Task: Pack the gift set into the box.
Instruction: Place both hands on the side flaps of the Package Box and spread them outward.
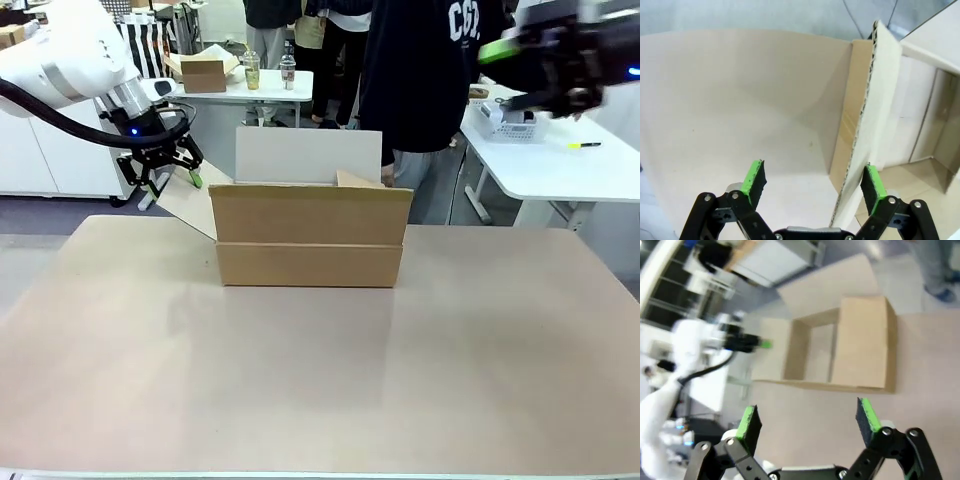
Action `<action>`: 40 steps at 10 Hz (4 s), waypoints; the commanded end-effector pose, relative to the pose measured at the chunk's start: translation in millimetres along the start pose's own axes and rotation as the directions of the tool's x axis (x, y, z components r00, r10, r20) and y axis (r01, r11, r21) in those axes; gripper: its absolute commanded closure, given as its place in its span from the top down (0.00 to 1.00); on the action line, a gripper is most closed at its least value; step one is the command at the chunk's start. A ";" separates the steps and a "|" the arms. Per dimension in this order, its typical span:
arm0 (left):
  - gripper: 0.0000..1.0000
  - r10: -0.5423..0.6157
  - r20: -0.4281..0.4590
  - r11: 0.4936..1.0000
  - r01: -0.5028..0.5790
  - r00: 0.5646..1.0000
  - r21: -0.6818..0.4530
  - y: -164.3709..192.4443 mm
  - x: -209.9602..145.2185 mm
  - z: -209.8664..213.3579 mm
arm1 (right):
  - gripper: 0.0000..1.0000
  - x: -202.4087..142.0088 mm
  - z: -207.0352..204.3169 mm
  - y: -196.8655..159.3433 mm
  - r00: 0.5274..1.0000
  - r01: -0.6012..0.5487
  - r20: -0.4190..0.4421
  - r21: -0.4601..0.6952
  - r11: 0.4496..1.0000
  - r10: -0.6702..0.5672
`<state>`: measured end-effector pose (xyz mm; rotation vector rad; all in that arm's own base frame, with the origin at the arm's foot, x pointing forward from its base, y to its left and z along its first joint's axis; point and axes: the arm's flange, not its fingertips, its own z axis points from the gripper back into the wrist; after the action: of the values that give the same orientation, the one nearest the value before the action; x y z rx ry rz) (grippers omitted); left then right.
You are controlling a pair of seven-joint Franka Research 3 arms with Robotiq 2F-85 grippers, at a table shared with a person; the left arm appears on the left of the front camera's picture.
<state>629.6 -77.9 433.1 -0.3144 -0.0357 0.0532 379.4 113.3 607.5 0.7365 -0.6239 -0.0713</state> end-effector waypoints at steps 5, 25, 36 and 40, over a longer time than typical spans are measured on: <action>1.00 0.010 0.008 1.000 -0.010 1.000 0.017 0.3 0.1 1.7 | 1.00 26.3 -104.1 47.6 0.885 -0.436 -0.296 -0.259 0.862 0.359; 1.00 0.010 0.008 1.000 -0.010 1.000 0.017 0.3 0.1 1.7 | 1.00 30.9 -352.8 43.8 0.876 -0.427 -0.482 -0.781 0.456 -0.004; 1.00 0.010 0.008 1.000 -0.010 1.000 0.017 0.3 0.1 1.7 | 1.00 35.6 -429.6 37.8 0.838 -0.476 -0.538 -0.803 0.358 -0.095; 1.00 0.010 0.008 1.000 -0.010 1.000 0.017 0.3 0.1 1.7 | 1.00 34.6 -432.6 19.4 0.864 -0.446 -0.488 -0.856 0.263 -0.123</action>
<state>629.8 -78.0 433.7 -0.3141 -0.0368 0.0529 633.1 373.8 385.7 -0.5200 -0.0521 -0.0032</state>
